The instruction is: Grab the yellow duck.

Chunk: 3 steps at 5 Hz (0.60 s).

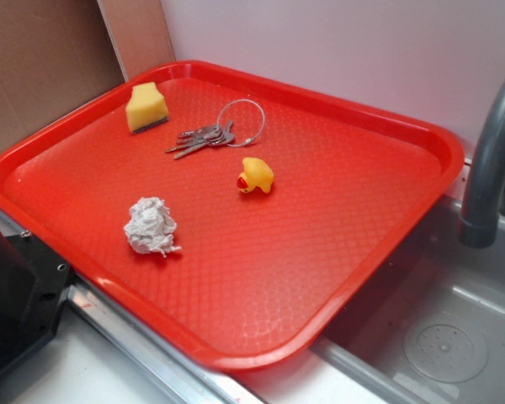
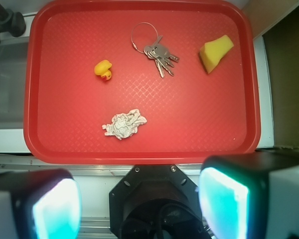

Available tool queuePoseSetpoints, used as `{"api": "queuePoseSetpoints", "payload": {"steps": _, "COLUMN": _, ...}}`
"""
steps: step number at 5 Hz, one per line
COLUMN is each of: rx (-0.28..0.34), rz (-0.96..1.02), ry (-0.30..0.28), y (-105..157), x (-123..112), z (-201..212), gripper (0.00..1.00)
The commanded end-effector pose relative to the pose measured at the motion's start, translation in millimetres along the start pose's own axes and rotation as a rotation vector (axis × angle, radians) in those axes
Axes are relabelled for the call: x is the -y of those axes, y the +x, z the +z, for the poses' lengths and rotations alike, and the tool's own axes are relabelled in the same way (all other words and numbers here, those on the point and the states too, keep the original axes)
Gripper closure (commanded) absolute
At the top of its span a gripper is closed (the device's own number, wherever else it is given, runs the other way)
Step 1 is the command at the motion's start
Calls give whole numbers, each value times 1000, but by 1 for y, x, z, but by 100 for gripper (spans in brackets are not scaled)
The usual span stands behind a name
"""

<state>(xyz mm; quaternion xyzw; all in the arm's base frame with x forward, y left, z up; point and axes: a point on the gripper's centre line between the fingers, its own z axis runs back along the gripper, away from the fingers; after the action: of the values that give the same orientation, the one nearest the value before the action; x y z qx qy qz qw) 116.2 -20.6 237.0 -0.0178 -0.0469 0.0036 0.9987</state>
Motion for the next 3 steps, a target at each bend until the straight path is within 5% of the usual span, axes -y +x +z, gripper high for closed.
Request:
{"api": "queuePoseSetpoints", "payload": {"steps": 1, "rx": 0, "rz": 0, "ry": 0, "y": 0, "x": 0, "z": 0, "gripper": 0}}
{"api": "queuePoseSetpoints", "payload": {"steps": 3, "rx": 73, "rz": 465, "ry": -24, "y": 17, "x": -3, "z": -19, "gripper": 0}}
